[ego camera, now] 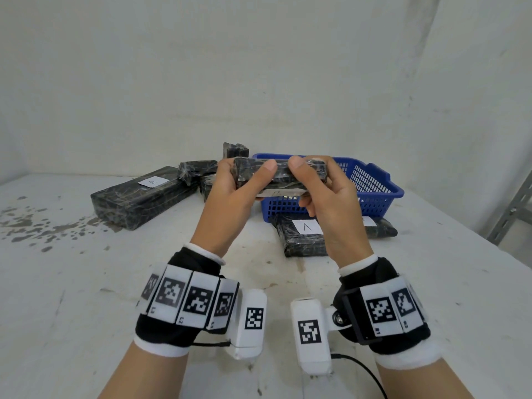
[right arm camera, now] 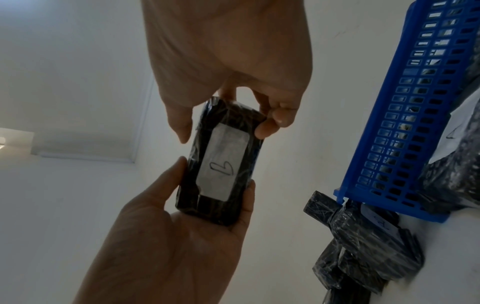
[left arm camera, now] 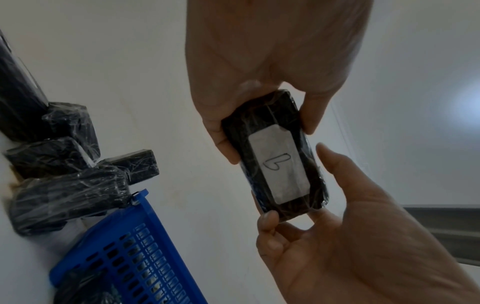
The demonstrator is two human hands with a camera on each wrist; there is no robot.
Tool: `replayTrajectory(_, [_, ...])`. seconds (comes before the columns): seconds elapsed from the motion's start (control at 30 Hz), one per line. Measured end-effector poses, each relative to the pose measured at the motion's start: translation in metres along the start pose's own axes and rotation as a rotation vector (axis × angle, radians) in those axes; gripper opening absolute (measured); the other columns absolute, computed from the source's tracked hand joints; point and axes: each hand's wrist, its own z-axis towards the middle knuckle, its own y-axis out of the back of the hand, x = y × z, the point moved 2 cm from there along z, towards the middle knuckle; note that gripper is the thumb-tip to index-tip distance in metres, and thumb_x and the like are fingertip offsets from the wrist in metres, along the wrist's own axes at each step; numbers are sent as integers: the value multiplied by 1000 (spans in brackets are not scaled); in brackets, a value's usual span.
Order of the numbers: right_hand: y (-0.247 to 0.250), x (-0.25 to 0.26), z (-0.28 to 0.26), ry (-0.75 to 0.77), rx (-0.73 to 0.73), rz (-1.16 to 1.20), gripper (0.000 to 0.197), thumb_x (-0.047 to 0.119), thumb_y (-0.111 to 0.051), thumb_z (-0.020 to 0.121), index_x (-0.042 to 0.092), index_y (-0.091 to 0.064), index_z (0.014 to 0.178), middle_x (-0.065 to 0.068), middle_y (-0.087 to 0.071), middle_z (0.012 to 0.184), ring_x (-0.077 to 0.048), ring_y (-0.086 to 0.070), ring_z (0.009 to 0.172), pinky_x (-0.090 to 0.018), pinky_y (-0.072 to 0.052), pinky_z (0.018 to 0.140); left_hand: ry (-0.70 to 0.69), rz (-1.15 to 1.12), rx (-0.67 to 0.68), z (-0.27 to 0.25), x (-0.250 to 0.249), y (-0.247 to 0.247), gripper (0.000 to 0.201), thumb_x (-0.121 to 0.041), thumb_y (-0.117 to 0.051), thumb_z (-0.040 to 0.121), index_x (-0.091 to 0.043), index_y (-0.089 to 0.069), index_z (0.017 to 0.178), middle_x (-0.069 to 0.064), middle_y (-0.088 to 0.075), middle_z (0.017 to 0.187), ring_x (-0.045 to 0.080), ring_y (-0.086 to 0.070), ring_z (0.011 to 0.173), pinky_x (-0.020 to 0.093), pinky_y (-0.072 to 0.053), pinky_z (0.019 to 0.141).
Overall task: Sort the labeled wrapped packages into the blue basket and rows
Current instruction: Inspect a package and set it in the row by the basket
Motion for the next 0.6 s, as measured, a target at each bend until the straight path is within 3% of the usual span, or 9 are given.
replayTrajectory(0.07, [0,1,-1,24,18,-12,12,23,-72,90,15,-65,94,10,-65,76,1,-58,62,-11,-45,60,-12,20,10,2,1,0,43,-43,-65,89,-11,-52,115,3,-69,114,15,-66,106,37,-50,94])
replayTrajectory(0.1, [0,1,-1,35,26,-20,12,22,-72,89,15,-64,95,10,-65,77,1,-59,65,-13,-47,64,5,12,9,2,1,0,46,-47,-62,90,-11,-50,117,4,-69,113,15,-67,104,37,-50,93])
replayTrajectory(0.2, [1,2,0,58,40,-30,23,20,-77,85,16,-63,103,8,-68,86,-6,-66,80,-20,-53,73,52,52,50,4,3,2,36,-49,-48,94,-23,-45,120,1,-67,101,12,-67,78,31,-53,75])
replayTrajectory(0.27, [2,0,1,44,27,-12,42,18,-79,82,18,-59,119,1,-70,104,-9,-70,90,-22,-55,78,43,79,51,4,2,3,37,-46,-49,95,-28,-41,126,6,-63,98,15,-61,71,34,-48,67])
replayTrajectory(0.33, [3,-1,2,16,6,22,56,17,-78,84,21,-52,134,-6,-65,122,-9,-71,99,-20,-55,81,26,32,18,4,2,5,46,-32,-57,95,-27,-32,134,5,-63,98,18,-60,76,35,-46,68])
replayTrajectory(0.37, [3,-1,1,8,1,19,58,18,-76,86,22,-50,139,-4,-63,127,-6,-71,100,-20,-55,80,22,4,7,4,2,6,51,-23,-60,94,-24,-30,136,3,-64,101,19,-62,81,34,-48,71])
replayTrajectory(0.43, [2,0,1,14,-3,-23,59,21,-73,90,24,-48,144,14,-56,129,-1,-69,93,-18,-54,77,3,-14,29,6,4,7,56,-15,-64,92,-14,-35,140,3,-65,112,20,-65,95,30,-53,77])
replayTrajectory(0.5, [2,0,1,18,-3,-27,63,20,-71,91,27,-44,148,26,-48,129,-7,-67,93,-16,-53,78,-5,-25,48,6,4,7,66,-22,-67,87,-17,-35,145,7,-60,129,21,-64,110,31,-54,83])
replayTrajectory(0.6, [3,0,2,2,-8,6,66,20,-72,91,26,-43,149,25,-50,131,-16,-66,106,-18,-54,80,-25,-60,59,5,1,7,70,-25,-63,81,-23,-35,145,8,-57,134,19,-65,110,31,-53,85])
